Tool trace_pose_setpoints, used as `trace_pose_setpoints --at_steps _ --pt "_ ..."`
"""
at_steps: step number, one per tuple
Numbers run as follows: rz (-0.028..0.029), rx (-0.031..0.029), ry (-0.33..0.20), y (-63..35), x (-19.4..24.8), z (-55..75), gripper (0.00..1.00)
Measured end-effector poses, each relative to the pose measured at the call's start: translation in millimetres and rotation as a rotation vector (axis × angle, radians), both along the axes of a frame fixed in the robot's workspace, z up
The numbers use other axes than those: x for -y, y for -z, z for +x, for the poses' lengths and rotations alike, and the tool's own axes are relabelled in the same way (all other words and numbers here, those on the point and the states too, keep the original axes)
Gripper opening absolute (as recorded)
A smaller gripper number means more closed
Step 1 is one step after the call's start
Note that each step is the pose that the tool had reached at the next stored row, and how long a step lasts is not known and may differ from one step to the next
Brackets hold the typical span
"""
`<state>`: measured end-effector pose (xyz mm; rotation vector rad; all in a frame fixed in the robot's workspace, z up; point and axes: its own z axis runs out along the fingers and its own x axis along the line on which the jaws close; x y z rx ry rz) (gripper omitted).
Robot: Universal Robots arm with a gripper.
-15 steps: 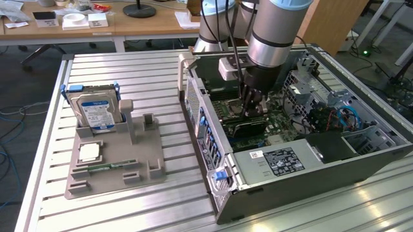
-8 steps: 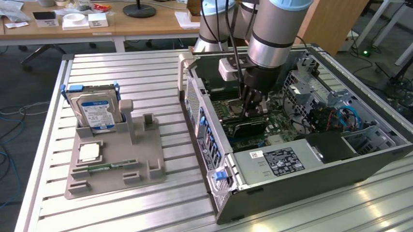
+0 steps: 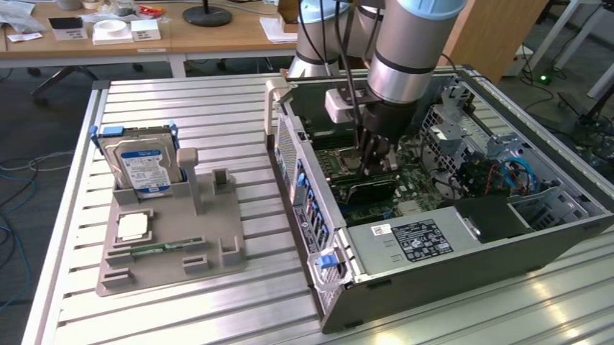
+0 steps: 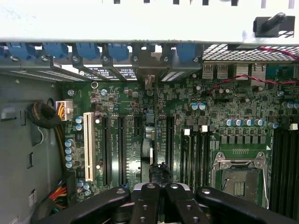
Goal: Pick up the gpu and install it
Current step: 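Press down on the gpu until it lock into place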
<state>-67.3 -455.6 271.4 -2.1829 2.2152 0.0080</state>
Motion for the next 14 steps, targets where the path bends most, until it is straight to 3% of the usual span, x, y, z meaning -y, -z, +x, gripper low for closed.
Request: trace_pose_setpoints --at_steps 14 --pt "-0.0017 0.0 0.0 4.0 0.0 1.1 0.11"
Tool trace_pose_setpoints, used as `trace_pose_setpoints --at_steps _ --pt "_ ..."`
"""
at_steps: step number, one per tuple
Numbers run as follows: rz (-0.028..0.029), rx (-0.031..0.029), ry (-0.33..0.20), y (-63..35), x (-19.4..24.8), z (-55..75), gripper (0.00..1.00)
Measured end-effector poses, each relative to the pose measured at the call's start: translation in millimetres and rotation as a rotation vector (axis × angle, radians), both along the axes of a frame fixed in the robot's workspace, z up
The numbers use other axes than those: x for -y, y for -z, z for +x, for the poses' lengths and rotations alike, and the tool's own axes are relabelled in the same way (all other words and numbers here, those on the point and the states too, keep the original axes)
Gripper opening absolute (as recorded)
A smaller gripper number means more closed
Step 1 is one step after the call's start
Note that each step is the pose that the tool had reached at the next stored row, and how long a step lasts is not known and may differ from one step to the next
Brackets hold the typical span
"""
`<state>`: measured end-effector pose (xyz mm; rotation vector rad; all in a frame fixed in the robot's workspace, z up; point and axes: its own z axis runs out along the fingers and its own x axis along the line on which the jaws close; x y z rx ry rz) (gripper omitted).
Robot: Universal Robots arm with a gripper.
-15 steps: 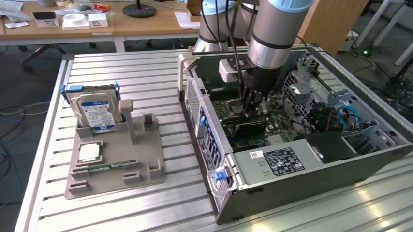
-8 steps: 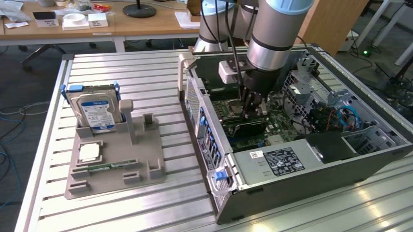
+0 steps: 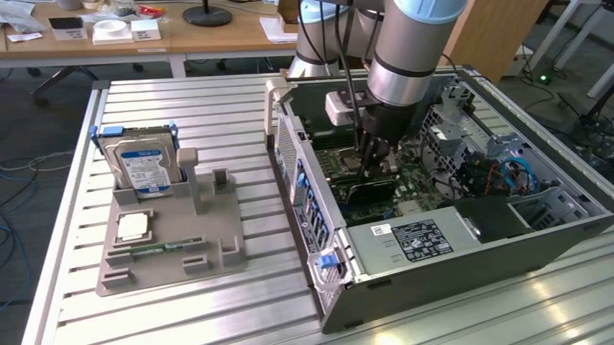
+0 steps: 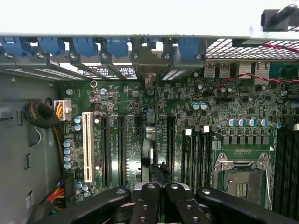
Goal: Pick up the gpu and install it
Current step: 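Press down on the gpu until it lock into place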
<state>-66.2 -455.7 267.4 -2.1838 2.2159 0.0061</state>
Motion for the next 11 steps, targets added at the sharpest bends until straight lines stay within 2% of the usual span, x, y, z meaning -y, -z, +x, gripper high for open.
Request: trace_pose_setpoints --at_steps 11 --pt "-0.0001 -0.0002 0.0 0.1 0.7 2.5 0.11"
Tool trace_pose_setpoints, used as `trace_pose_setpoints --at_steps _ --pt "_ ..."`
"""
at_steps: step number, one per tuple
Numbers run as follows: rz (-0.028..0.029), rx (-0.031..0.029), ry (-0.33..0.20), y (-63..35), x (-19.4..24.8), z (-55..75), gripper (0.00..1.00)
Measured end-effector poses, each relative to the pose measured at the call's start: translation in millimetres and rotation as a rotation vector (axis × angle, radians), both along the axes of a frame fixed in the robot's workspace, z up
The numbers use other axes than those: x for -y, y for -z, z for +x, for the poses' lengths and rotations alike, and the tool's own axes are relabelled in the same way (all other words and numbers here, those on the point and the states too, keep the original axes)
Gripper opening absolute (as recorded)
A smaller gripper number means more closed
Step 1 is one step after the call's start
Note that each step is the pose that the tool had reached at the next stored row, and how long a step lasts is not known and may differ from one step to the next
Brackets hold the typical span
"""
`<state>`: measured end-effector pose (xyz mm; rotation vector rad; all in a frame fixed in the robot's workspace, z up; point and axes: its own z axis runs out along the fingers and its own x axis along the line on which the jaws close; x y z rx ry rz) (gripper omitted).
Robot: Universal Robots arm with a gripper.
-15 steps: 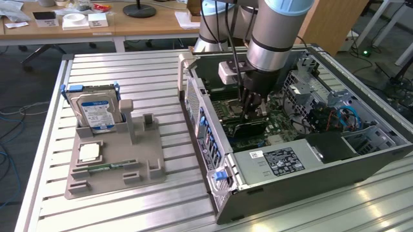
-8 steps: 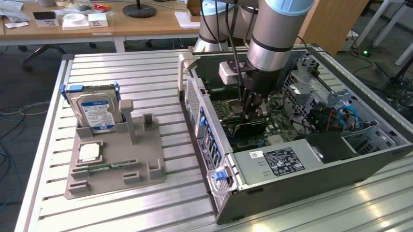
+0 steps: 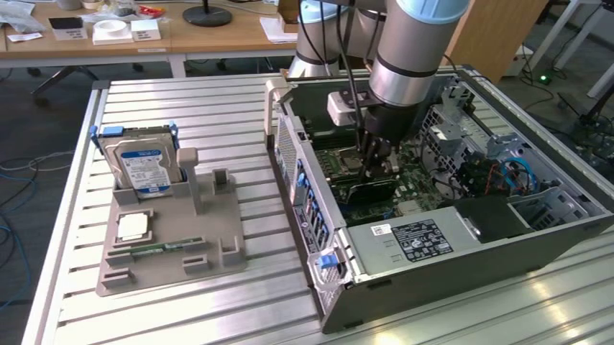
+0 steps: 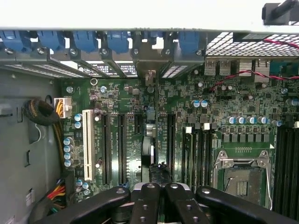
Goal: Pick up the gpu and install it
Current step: 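Press down on the gpu until it lock into place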
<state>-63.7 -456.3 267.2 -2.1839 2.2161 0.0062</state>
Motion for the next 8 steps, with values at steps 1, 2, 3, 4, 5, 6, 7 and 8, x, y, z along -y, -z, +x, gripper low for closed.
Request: trace_pose_setpoints --at_steps 1,2,3,4,5,6,7,8 --pt "0.0 0.0001 0.0 0.0 0.0 0.0 0.11" --pt "-0.0001 0.0 0.0 0.0 0.1 0.0 0.11" --pt "-0.0002 0.0 0.0 0.3 0.1 0.0 0.11" --pt "0.0 0.0 0.0 1.0 0.2 0.0 0.11" --pt "-0.0001 0.0 0.0 1.6 0.2 0.0 0.11" --pt "-0.0001 0.0 0.0 2.0 0.1 0.0 0.11" --pt "-0.0003 -0.0001 0.0 2.0 0.2 0.0 0.11" --pt "-0.0003 -0.0001 0.0 2.0 0.2 0.0 0.11"
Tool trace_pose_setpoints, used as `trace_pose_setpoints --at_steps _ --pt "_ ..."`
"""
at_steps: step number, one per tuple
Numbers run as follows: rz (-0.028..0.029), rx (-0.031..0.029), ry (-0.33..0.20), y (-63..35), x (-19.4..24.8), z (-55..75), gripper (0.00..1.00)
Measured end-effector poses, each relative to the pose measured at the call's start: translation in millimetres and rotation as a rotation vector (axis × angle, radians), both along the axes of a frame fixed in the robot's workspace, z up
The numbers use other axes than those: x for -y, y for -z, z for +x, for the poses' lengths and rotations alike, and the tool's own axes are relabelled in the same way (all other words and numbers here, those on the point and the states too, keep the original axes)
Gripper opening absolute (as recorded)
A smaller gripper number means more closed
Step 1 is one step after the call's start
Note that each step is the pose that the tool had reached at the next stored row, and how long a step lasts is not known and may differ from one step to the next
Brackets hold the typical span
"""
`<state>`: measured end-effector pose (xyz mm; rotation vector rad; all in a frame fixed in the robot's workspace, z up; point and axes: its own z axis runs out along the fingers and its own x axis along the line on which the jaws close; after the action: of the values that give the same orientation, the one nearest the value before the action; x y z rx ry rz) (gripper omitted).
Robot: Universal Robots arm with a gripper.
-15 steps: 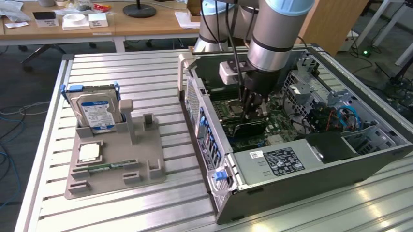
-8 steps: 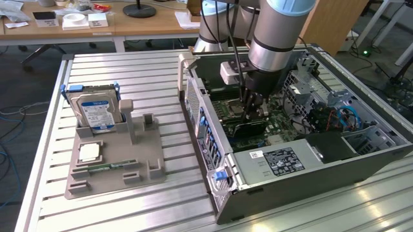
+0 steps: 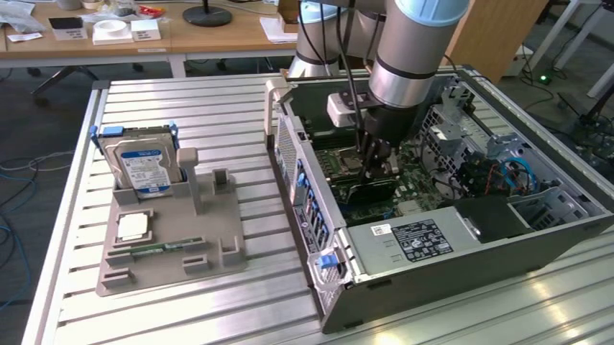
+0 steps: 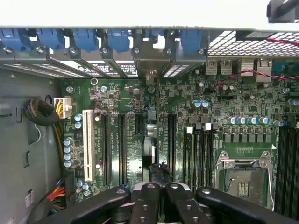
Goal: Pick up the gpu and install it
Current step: 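Press down on the gpu until it lock into place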
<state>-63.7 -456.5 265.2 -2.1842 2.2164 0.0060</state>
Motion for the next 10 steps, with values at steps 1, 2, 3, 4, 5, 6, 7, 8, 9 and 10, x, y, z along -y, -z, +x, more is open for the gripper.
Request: trace_pose_setpoints --at_steps 1,2,3,4,5,6,7,8,9,10 --pt "0.0 0.0 0.0 0.0 0.0 0.0 0.11" --pt "0.0002 0.0001 0.0 0.3 0.0 0.0 0.11" --pt "0.0007 0.0004 0.0 1.1 -0.1 0.1 0.11" --pt "0.0004 0.0002 0.0 1.3 -0.1 0.0 0.11" --pt "0.0003 0.0002 0.0 1.3 -0.1 0.0 0.11" --pt "0.0002 0.0002 0.0 1.3 0.0 0.0 0.11" --pt "0.0001 0.0001 0.0 1.2 -0.1 0.0 0.11" --pt "0.0002 0.0001 0.0 1.3 -0.6 0.0 0.11" --pt "0.0002 0.0002 0.0 1.3 -1.1 0.0 0.11" --pt "0.0002 0.0002 0.0 1.3 -1.2 0.0 0.11"
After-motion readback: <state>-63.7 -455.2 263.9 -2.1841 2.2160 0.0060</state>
